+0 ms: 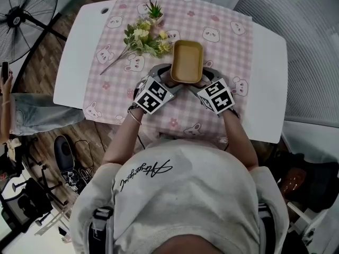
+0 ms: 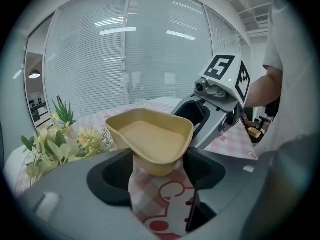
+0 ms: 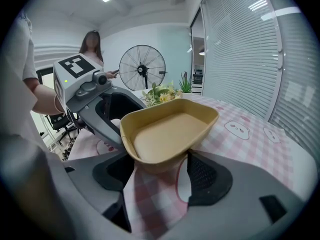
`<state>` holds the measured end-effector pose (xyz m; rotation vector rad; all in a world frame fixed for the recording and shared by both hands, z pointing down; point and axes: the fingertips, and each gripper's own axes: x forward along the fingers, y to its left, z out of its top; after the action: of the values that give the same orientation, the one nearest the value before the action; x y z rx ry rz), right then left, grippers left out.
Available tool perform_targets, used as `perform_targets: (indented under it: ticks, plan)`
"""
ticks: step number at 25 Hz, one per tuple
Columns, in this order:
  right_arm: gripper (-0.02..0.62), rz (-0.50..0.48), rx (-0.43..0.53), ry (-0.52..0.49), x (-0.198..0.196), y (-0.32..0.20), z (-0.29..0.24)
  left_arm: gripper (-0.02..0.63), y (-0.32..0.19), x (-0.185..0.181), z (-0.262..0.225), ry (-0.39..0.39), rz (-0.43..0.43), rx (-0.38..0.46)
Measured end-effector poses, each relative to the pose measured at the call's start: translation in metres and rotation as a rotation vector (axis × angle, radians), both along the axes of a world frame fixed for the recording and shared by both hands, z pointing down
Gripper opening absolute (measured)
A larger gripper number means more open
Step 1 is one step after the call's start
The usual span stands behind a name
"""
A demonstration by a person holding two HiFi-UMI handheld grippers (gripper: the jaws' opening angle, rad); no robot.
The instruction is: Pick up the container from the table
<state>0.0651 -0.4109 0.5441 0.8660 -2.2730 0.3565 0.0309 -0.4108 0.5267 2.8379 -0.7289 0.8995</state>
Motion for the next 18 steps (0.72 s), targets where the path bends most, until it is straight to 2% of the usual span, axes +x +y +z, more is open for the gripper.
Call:
perform_targets:
  ticks: [18]
  plan:
    - [0.333,0.002,0.028,-0.003,0.000,0.012,-0.026,0.310,0.013,-0.001,-0.026,0.021,-0.001,0.009]
